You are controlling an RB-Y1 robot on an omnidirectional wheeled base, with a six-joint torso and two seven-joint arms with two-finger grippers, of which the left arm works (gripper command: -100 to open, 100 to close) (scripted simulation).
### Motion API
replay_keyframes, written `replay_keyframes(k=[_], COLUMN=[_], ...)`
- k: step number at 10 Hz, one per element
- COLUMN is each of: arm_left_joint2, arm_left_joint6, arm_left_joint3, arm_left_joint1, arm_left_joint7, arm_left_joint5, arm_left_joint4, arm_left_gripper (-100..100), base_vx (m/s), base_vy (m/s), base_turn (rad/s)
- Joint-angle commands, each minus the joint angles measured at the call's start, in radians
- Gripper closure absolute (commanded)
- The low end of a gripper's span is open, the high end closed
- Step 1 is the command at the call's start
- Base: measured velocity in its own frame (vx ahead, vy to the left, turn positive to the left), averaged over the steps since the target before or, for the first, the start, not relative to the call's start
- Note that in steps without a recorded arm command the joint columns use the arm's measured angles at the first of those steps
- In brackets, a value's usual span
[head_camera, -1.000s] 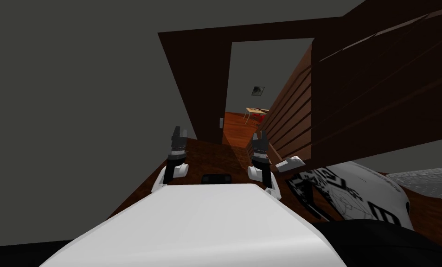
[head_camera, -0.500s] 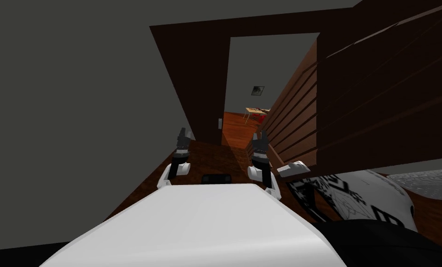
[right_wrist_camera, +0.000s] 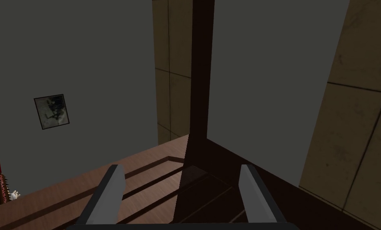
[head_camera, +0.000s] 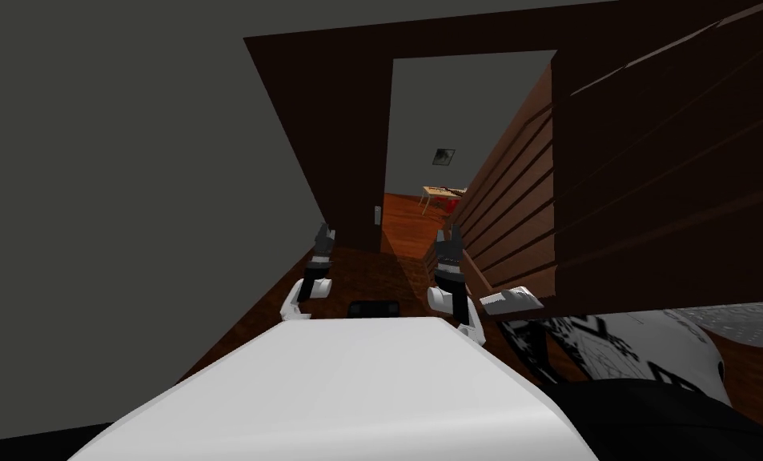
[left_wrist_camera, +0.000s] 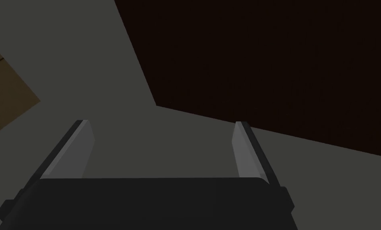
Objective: Pull the door open
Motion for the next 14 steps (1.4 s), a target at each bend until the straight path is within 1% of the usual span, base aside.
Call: replay_keyframes(k=[1, 3, 14], arm_left_joint2=[0.010, 0.016, 0.041], arm_left_joint6=[0.020, 0.030, 0.084], arm_left_joint3=[-0.005, -0.006, -0.017], arm_left_joint1=[-0.026, -0.053, -0.194], arm_left_joint7=[0.021, 0.036, 0.115], arm_left_joint5=[-0.001, -0.002, -0.007], arm_left_joint4=[0.050, 0.099, 0.367], arm_left_gripper=[-100, -100, -100], base_vx=[0.159, 0.137, 0.099], base_vy=[-0.055, -0.082, -0.051], base_turn=[-0.021, -0.020, -0.014])
